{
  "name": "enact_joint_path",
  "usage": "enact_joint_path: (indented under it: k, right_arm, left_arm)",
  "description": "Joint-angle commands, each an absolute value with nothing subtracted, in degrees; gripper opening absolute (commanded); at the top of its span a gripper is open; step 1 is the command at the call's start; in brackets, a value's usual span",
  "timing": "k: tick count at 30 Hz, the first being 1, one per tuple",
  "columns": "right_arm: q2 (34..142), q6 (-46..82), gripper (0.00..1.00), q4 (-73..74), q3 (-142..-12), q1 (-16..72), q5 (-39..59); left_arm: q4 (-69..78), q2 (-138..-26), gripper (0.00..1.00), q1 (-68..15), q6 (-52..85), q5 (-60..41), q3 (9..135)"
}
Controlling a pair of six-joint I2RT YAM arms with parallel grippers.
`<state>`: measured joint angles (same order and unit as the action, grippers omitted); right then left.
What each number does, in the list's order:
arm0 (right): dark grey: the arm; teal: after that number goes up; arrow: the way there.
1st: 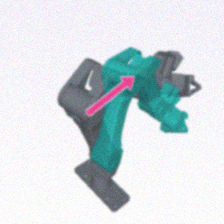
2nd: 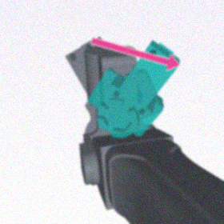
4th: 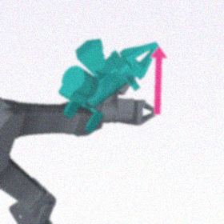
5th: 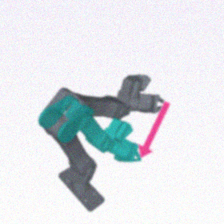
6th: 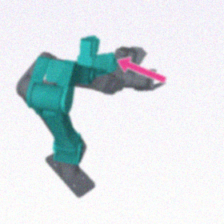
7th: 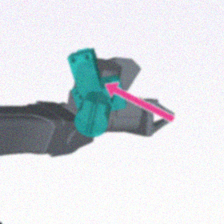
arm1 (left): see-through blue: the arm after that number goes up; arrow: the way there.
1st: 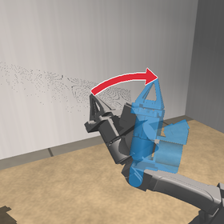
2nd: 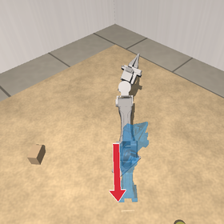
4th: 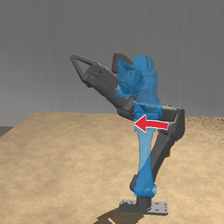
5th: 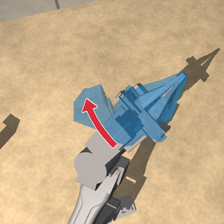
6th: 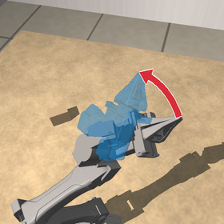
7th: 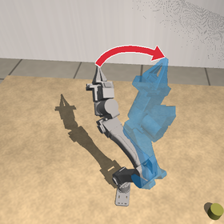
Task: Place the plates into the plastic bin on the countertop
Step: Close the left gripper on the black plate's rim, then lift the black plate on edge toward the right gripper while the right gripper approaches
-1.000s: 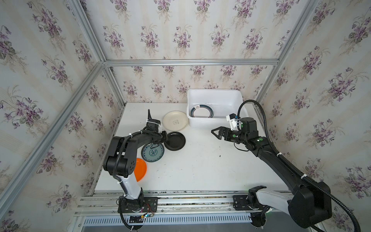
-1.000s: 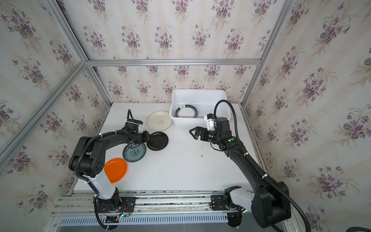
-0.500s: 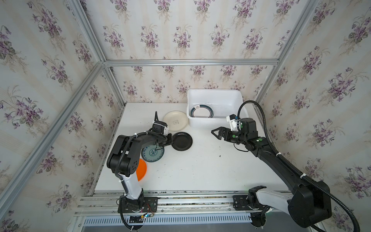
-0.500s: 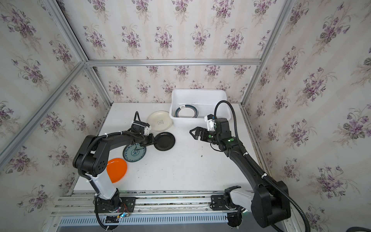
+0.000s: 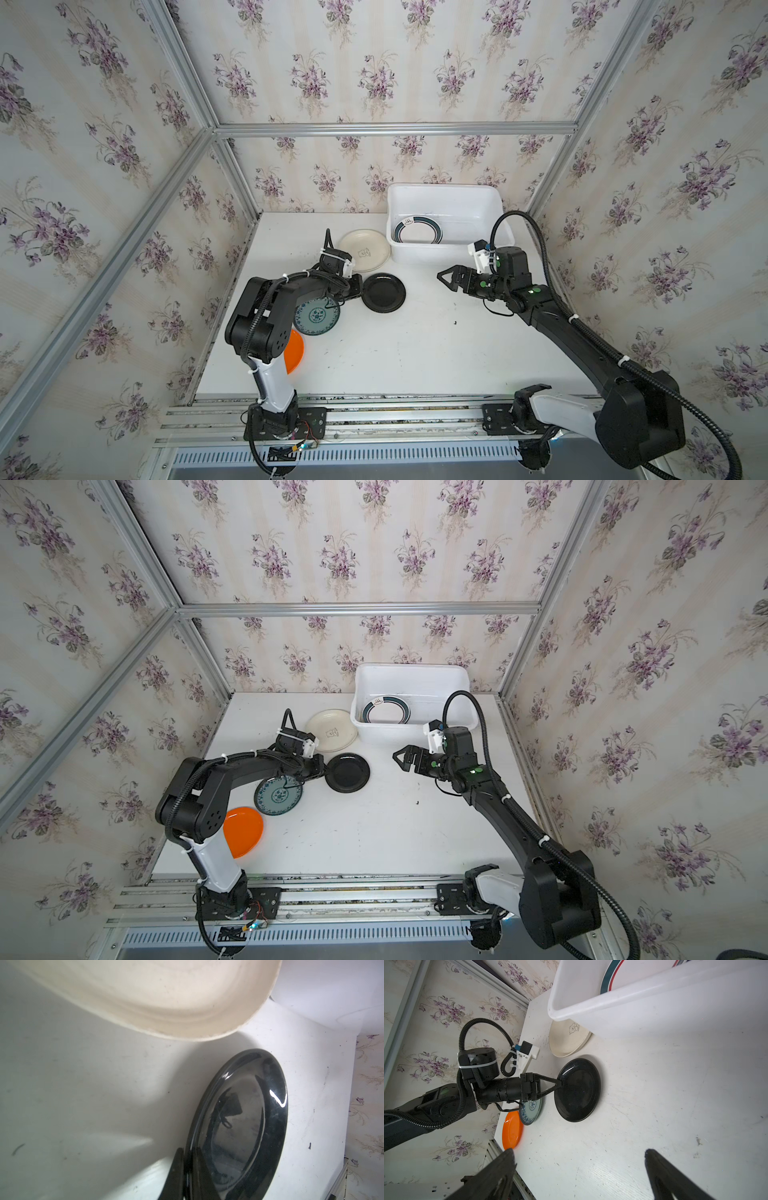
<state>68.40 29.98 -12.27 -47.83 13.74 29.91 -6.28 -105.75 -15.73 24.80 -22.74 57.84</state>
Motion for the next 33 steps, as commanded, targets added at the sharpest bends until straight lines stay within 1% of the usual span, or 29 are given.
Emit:
enact_joint_path:
  k: [1, 6, 13, 19, 23, 26, 30, 32, 33]
  right_arm:
    - [68.4, 28.5, 0.99, -11.9, -47.6, 13.8, 28.3]
    - [69.8, 28.8, 0.99, -11.8, -47.1, 13.8, 28.1]
    - [71.2, 29.7, 0.99, -9.4, -46.4, 13.8, 29.0]
    - [72.1, 31.6, 0.99, -6.0, -45.2, 13.8, 30.5]
    - [73.0, 33.9, 0.99, -2.3, -44.5, 13.9, 33.1]
    - [73.7, 34.6, 0.99, -1.5, -44.3, 13.9, 34.2]
    - [74.1, 34.5, 0.90, -1.4, -43.8, 13.9, 34.0]
    - [74.0, 34.8, 0.84, -1.3, -43.7, 13.9, 34.0]
    - [73.9, 35.0, 0.79, -1.3, -43.6, 13.8, 33.9]
  left_arm:
    - [-7.6, -105.9, 0.00, -16.0, 24.2, -22.7, 58.3]
    - [-7.5, -104.6, 0.00, -16.0, 25.6, -26.2, 58.8]
    - [-5.8, -99.0, 0.00, -16.8, 29.5, -29.3, 58.2]
    - [-2.8, -95.3, 0.00, -20.3, 33.5, -30.3, 58.4]
    - [-0.8, -95.4, 0.00, -22.7, 35.8, -31.4, 59.8]
    - [-0.3, -95.8, 0.00, -24.6, 36.6, -30.2, 61.4]
    - [0.3, -96.1, 0.00, -27.0, 37.0, -29.3, 62.9]
    - [0.3, -96.3, 0.00, -27.6, 37.3, -29.4, 63.4]
    - [0.4, -96.4, 0.00, -27.8, 37.4, -29.5, 63.5]
